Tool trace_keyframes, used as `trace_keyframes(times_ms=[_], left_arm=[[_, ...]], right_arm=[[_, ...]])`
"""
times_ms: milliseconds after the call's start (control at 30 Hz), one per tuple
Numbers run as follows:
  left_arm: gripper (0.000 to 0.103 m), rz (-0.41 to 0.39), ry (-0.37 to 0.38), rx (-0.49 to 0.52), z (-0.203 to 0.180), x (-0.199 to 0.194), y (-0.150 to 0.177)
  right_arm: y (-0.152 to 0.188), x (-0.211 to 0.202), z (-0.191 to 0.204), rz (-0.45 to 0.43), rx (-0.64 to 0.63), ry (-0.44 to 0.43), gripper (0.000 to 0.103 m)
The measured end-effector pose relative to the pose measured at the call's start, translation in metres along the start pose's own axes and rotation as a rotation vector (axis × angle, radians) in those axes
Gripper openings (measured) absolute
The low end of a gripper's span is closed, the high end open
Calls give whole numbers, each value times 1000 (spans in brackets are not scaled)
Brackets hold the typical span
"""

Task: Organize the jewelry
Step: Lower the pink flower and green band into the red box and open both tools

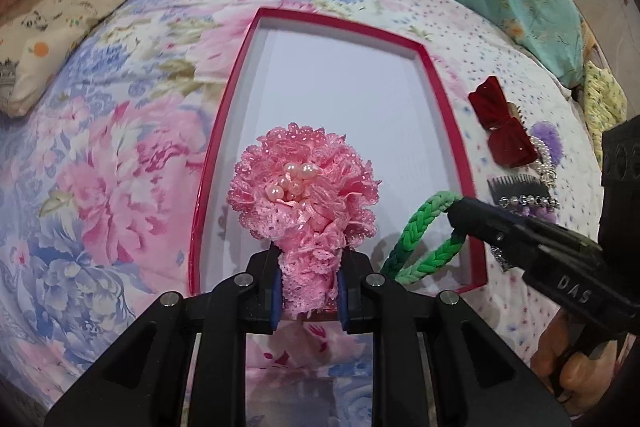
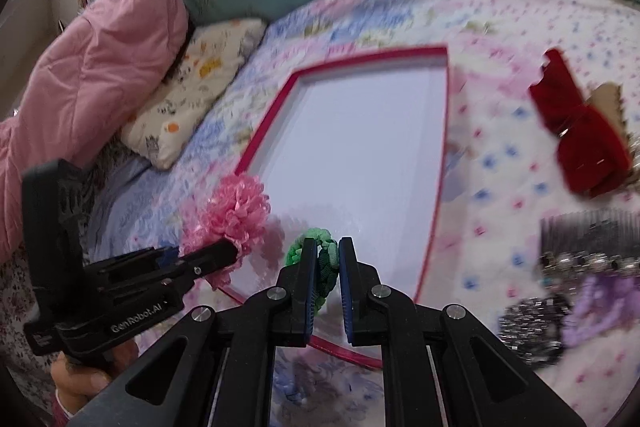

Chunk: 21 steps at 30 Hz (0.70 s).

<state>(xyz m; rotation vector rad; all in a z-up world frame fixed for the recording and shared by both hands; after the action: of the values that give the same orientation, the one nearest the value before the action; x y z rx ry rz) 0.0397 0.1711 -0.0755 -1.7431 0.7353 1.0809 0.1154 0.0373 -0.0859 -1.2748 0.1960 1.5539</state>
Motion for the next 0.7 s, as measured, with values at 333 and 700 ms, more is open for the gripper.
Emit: trace_keyframes(times_ms=[333, 700], left_arm=[[28, 62, -24, -13, 4, 19, 1], [61, 42, -73, -5, 5, 3, 3]], right_arm=[[3, 21, -9, 69, -8, 35, 15], [3, 9, -5, 45, -22, 26, 44]])
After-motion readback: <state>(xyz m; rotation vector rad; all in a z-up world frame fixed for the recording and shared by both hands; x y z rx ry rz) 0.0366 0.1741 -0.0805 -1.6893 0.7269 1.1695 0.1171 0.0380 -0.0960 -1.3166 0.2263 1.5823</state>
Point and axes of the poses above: each gripper's, at about its wrist camera, not at the fingertips, and x roughly the way its jaws point, z to its left, y to its underside, the point moved 4 cm from there along x, roughly the way its jaws point, and after that the axes turned 6 degrees about z, right-handed, at the moved point
